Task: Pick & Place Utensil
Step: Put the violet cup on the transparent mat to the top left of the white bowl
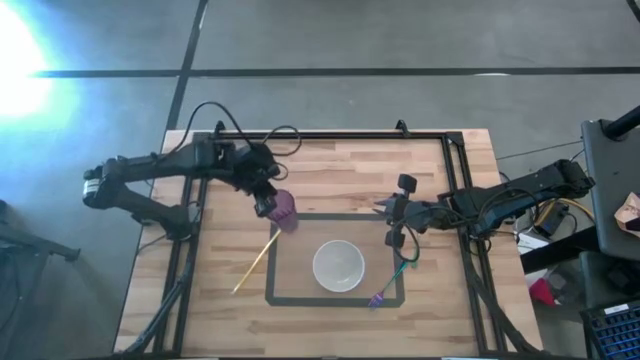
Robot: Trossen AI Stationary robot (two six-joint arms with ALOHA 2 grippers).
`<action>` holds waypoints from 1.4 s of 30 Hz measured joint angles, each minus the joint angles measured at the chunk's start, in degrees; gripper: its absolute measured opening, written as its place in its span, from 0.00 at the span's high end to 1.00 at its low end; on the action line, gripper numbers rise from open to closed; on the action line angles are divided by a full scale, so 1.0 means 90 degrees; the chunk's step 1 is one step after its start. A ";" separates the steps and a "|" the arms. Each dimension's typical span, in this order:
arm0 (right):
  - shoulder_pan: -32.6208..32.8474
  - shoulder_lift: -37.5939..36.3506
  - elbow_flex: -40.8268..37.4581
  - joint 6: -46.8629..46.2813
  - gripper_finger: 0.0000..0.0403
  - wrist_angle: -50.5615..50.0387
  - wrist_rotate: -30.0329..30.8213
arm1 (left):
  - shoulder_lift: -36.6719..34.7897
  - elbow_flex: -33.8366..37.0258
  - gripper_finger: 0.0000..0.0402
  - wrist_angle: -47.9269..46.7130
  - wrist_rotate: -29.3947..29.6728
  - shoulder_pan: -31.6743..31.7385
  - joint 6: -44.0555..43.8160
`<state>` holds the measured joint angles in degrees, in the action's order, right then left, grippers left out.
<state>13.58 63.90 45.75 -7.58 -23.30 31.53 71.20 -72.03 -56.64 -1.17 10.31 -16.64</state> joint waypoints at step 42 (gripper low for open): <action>-0.0002 0.0000 -0.0016 -0.0191 0.83 0.0004 0.0012 | 0.1372 0.0025 0.99 0.0857 0.0646 -0.1021 0.0189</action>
<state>13.56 63.90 45.60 -9.30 -23.27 31.64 83.55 -71.80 -48.93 4.64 1.13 -14.94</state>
